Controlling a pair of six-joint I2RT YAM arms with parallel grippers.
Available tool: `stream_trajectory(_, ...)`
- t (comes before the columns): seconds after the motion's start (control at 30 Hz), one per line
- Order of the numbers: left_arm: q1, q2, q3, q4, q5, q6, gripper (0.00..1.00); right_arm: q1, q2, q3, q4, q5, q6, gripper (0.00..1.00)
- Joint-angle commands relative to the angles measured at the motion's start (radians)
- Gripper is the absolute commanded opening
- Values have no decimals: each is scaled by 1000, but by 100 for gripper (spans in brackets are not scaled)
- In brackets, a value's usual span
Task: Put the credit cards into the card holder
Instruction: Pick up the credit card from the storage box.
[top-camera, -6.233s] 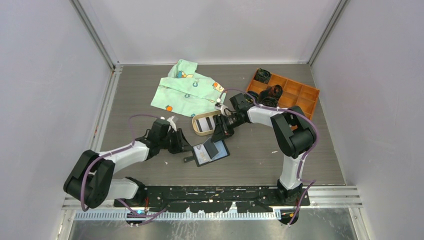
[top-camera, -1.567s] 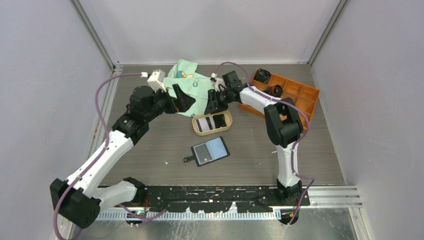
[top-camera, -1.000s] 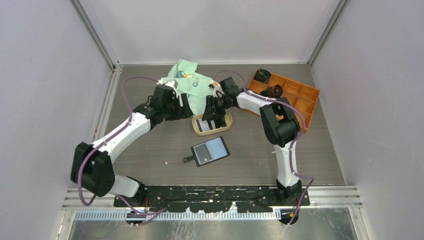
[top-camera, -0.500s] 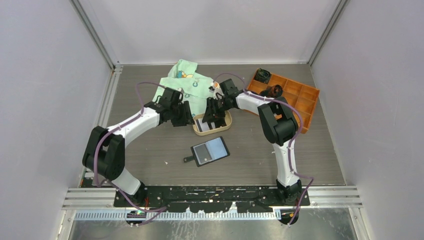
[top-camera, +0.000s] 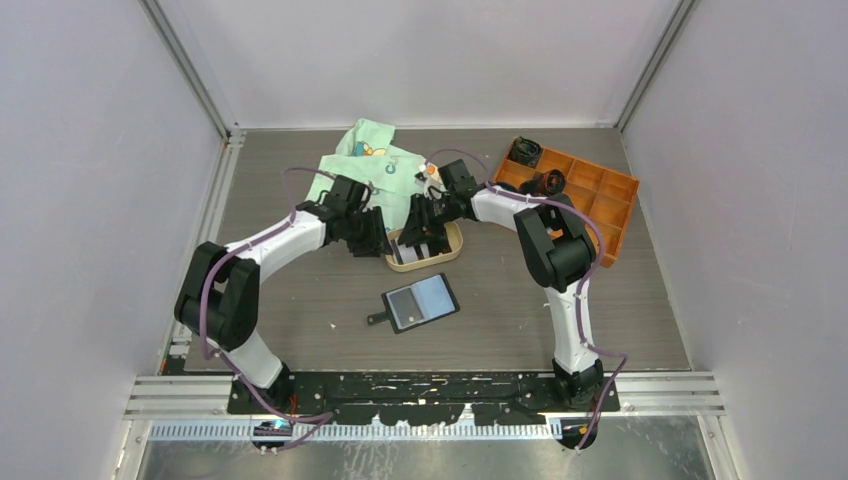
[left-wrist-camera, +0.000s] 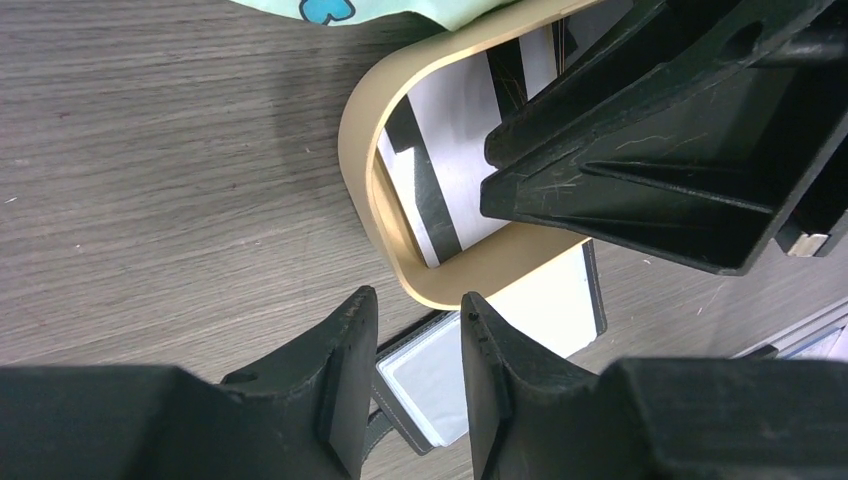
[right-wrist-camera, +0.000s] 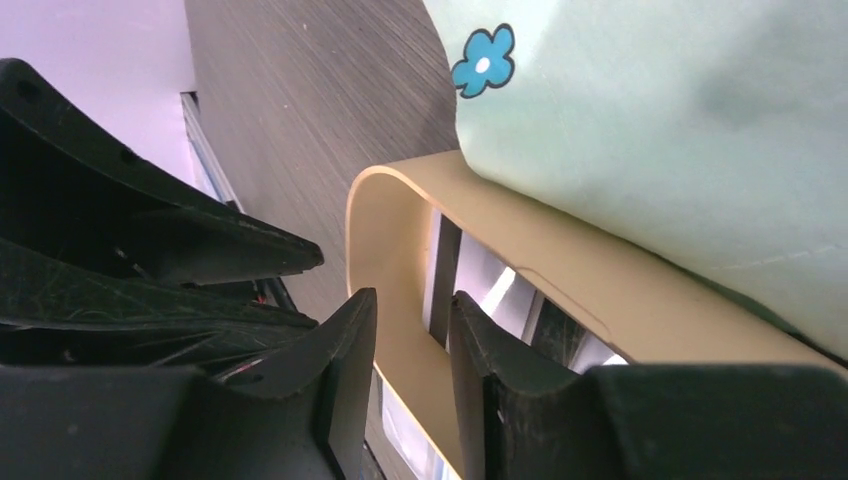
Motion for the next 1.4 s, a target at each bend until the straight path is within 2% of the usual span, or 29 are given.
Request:
stream_trajectory(0.0, 4, -2, 45, -12, 14, -7, 37, 5, -66, 24, -66, 82, -118, 39)
stream_trajectory(0.17, 3, 4, 49, -19, 6, -6, 37, 5, -97, 25, -117, 206, -216, 42)
stream_trajectory(0.47, 4, 41, 59, -9, 22, -10, 36, 5, -44, 45, -149, 220, -246, 43)
stream_trajectory(0.67, 5, 80, 78, -11, 45, -12, 34, 19, 3, 49, -130, 151, -188, 43)
stream_trajectory(0.87, 4, 110, 86, -17, 71, -14, 25, 27, 21, 49, -100, 90, -119, 43)
stream_trajectory(1.03, 4, 118, 90, -21, 79, -13, 19, 21, 19, 20, 9, -13, -6, 41)
stream_trajectory(1.37, 4, 122, 95, -27, 70, -12, 18, 1, -30, -46, 206, -162, 127, 39)
